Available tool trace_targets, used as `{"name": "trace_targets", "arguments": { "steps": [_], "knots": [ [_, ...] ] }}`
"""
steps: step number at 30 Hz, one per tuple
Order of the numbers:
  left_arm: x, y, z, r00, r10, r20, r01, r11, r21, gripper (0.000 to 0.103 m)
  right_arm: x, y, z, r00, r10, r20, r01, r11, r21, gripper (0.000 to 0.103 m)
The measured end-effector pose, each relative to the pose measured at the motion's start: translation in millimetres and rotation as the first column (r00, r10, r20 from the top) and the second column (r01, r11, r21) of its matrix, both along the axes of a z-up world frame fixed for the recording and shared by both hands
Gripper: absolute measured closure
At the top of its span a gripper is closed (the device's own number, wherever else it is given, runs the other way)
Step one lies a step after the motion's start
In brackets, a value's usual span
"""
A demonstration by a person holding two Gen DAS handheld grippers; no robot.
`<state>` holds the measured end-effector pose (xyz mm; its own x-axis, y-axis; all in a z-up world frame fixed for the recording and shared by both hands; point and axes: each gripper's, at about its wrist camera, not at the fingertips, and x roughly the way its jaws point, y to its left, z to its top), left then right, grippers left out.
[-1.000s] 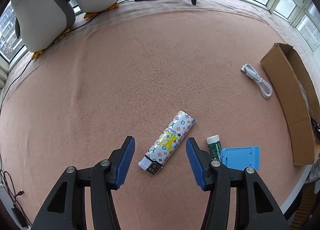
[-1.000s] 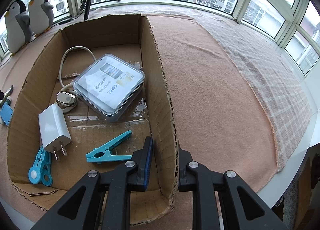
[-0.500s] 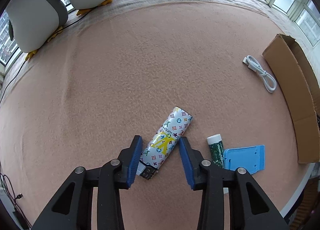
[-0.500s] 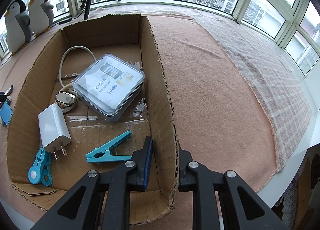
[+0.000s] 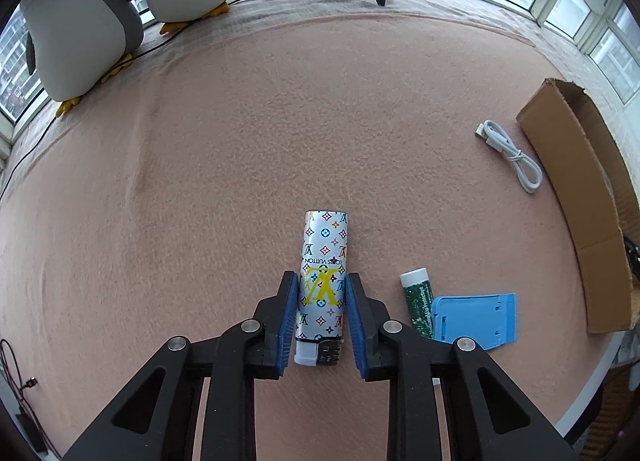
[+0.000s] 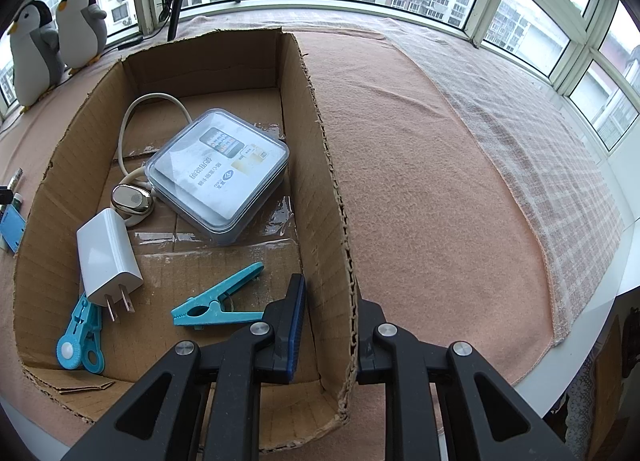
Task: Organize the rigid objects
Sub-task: 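Carry the patterned lighter with the left tool into the box and release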
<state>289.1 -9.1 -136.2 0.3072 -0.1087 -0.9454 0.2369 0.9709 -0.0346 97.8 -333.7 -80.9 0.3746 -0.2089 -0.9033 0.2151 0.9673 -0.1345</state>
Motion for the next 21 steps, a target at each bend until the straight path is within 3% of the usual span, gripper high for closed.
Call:
{"name": "trace_targets", "arguments": {
  "steps": [10,21],
  "knots": [
    [-7.3,-15.2,30.9,0.998,-0.037,0.047,0.038,0.999,-0.026,0.077,-0.1,0.1,-0.1,1.0,0.0,0.0,0.0,1.0,0.0,0.085],
    [-20.8,-94.3,67.0,0.978,-0.183,0.096,0.191,0.979,-0.074,0.077,0.0,-0.5,0.7,1.0,-0.003,0.003,0.003,1.0,0.002,0.085]
  ]
}}
